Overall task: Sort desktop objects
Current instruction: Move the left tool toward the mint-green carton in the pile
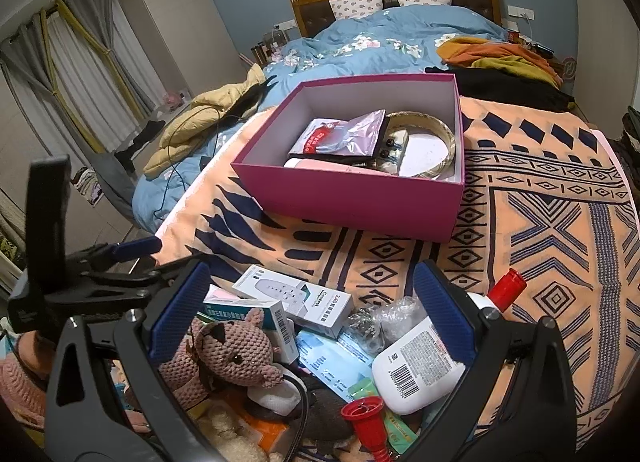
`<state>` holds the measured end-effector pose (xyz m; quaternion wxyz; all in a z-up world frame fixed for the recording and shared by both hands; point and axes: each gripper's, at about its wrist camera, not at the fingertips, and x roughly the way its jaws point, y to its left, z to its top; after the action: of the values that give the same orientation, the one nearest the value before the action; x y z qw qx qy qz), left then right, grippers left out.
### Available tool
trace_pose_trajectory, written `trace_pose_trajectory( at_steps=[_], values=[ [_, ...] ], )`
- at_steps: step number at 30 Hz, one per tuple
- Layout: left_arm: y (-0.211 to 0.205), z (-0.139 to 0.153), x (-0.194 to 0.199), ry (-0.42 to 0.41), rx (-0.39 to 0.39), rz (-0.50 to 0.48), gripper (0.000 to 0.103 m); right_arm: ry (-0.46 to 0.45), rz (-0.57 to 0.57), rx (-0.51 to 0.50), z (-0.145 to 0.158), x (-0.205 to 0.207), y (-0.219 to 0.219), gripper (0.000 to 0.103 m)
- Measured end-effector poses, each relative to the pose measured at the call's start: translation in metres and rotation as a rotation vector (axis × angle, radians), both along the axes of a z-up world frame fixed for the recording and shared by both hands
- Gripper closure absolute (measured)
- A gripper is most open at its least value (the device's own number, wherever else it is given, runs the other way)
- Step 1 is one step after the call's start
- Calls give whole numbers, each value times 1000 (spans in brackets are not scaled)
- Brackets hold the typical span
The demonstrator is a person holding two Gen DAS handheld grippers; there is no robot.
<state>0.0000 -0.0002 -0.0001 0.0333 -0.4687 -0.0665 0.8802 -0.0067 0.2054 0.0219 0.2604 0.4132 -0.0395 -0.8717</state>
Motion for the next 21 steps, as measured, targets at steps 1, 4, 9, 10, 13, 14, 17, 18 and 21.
trace_pose_trajectory(
  at_steps=[1,4,9,10,13,14,17,18,21],
  values=[
    [-1,-1,0,-6,17,1,0,0,-1,-6,0,0,1,1],
    [0,-5,-1,-32,58,8,0,0,-2,-24,2,0,4,1],
    [-11,-11,8,-100,68,20,0,0,-6,-53,4,0,8,1],
    [-11,-11,7,-117,59,19,0,1,-7,-54,4,1,8,1],
    [-14,-10,10,-111,31,27,0,-1,-2,-57,3,3,10,1],
    [-15,-10,11,-106,23,32,0,-2,-1,-58,3,3,10,1],
    [-17,-1,12,-79,15,53,0,11,6,-58,7,7,11,1],
    [-18,3,13,-67,11,58,0,16,6,-57,9,8,11,1],
    [-17,12,16,-16,-54,75,0,27,9,-67,16,10,15,1]
  ],
)
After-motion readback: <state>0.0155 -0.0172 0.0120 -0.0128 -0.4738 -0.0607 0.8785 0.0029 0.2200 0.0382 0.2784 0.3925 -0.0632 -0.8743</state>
